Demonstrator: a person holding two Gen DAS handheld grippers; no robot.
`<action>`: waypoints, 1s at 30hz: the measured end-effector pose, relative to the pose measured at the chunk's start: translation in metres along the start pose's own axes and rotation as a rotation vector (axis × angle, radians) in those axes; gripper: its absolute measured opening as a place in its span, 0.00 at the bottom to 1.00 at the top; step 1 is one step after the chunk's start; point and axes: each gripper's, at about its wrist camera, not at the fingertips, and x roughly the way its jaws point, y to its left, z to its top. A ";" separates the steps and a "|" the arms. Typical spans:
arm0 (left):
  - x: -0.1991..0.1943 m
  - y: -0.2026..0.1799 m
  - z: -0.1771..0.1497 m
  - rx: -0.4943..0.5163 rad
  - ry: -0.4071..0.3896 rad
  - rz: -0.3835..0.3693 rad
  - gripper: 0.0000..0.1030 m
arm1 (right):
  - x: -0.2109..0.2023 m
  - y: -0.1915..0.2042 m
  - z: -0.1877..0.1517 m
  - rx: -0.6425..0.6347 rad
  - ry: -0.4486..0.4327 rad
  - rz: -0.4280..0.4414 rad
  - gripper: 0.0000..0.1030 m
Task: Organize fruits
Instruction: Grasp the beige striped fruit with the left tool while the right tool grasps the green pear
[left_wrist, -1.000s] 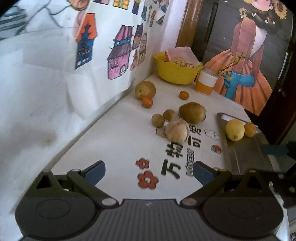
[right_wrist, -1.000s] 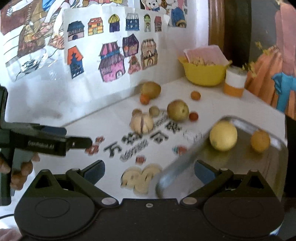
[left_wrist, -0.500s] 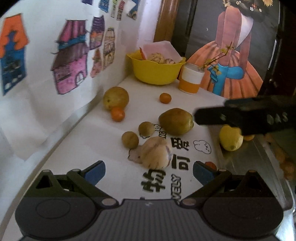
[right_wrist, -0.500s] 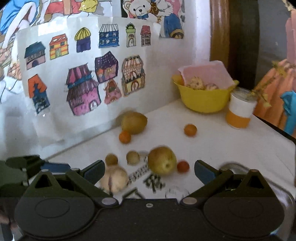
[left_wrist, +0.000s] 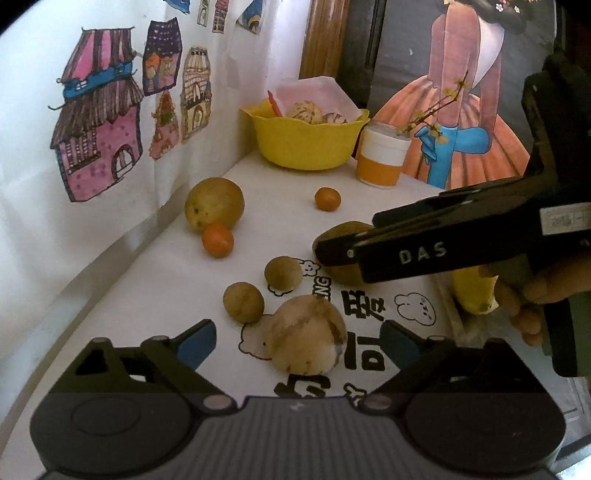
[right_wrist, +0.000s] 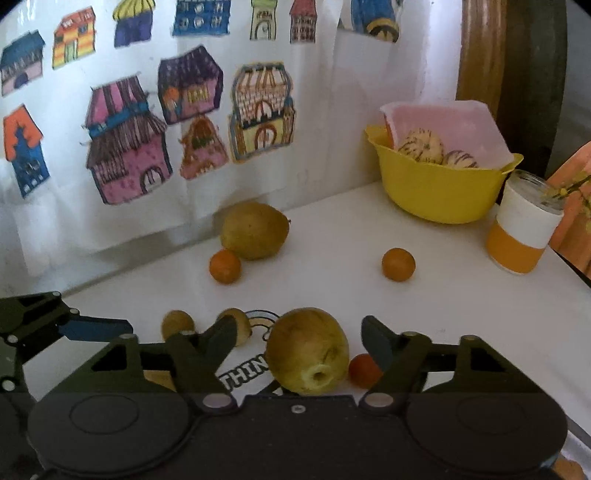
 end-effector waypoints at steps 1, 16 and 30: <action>0.001 0.000 0.000 0.000 -0.001 -0.003 0.90 | 0.002 0.000 -0.001 -0.007 0.004 0.000 0.66; 0.010 -0.001 0.001 -0.003 0.016 -0.007 0.55 | 0.016 0.004 -0.006 -0.063 0.037 -0.017 0.53; -0.005 -0.006 0.002 -0.034 0.020 0.005 0.50 | -0.011 0.008 -0.015 0.001 -0.016 0.021 0.52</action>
